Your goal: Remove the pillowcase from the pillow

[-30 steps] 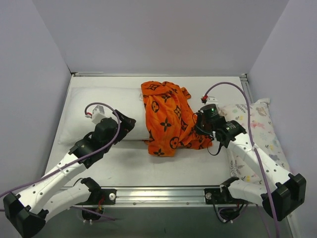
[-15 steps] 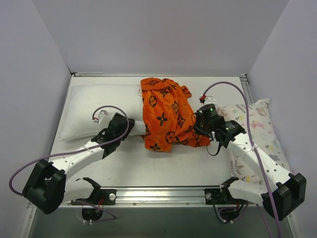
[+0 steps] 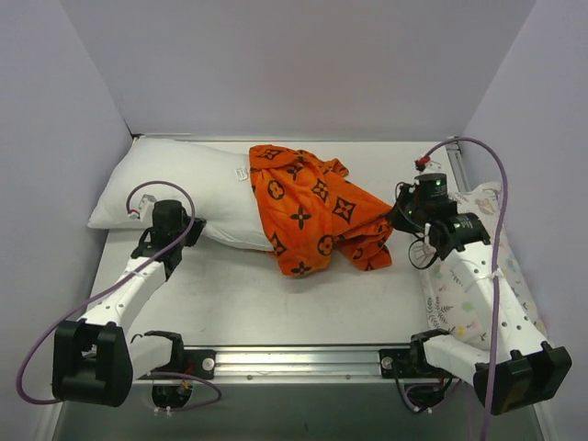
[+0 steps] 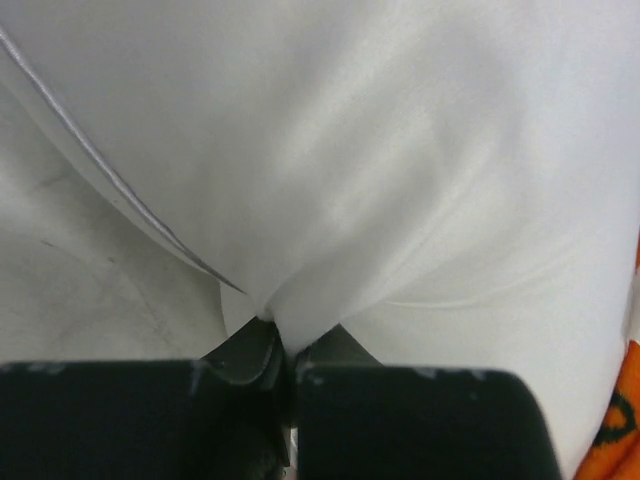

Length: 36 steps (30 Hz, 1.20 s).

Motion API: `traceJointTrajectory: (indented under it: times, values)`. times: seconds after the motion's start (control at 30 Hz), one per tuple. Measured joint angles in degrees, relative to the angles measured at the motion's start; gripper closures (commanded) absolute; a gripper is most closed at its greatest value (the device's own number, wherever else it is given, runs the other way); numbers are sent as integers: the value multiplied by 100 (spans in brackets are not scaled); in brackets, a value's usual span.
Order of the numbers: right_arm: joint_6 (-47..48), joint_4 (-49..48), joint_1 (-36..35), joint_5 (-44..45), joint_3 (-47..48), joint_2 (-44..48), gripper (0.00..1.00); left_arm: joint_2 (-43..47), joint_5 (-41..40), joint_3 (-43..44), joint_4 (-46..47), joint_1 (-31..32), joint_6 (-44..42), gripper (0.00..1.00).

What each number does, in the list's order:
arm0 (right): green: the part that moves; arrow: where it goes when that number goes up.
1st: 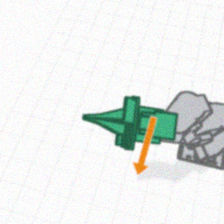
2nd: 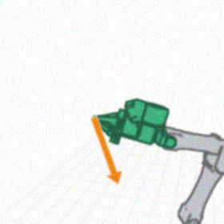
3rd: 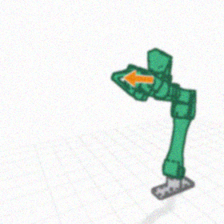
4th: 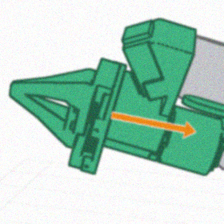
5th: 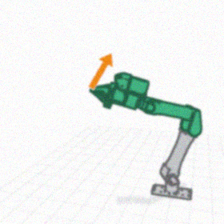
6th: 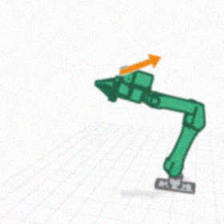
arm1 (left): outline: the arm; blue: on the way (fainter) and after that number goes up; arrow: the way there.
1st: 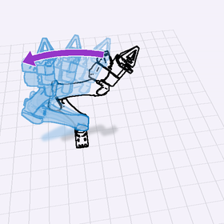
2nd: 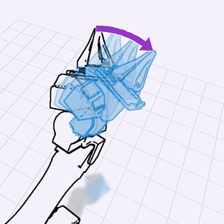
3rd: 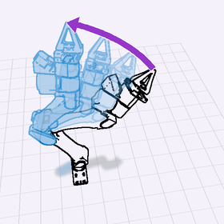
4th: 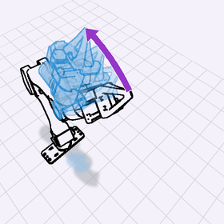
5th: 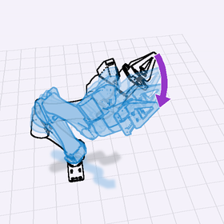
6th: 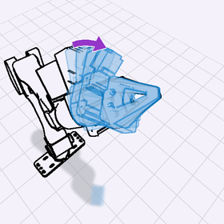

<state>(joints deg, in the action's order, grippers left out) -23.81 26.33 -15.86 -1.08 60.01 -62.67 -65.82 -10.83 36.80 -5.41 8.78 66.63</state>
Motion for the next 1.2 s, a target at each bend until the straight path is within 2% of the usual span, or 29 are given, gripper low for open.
traceJointTrajectory:
  times: [0.2, 0.33, 0.43, 0.67, 0.97, 1.2]
  values:
    - [-24, 448, 1211, -525, 754, 127, 100, 15, 170, 61, -378, -356, -297, 100]
    - [-129, 638, 1473, -686, 1316, 219, 100, 17, 170, 61, -564, -455, -446, 100]
    - [-197, 743, 1397, -883, 1718, 229, 100, 59, 179, 59, -610, -476, -560, 100]
    - [-219, 922, 645, -750, 2555, 149, 100, 549, 210, -282, -629, -476, -811, 100]
    - [-251, 1222, 645, -273, 4183, 240, 100, 684, 225, -535, -723, -525, -885, 100]
    - [-229, 1338, 645, -177, 4656, 623, 100, 678, 254, -535, -721, -525, -907, 100]
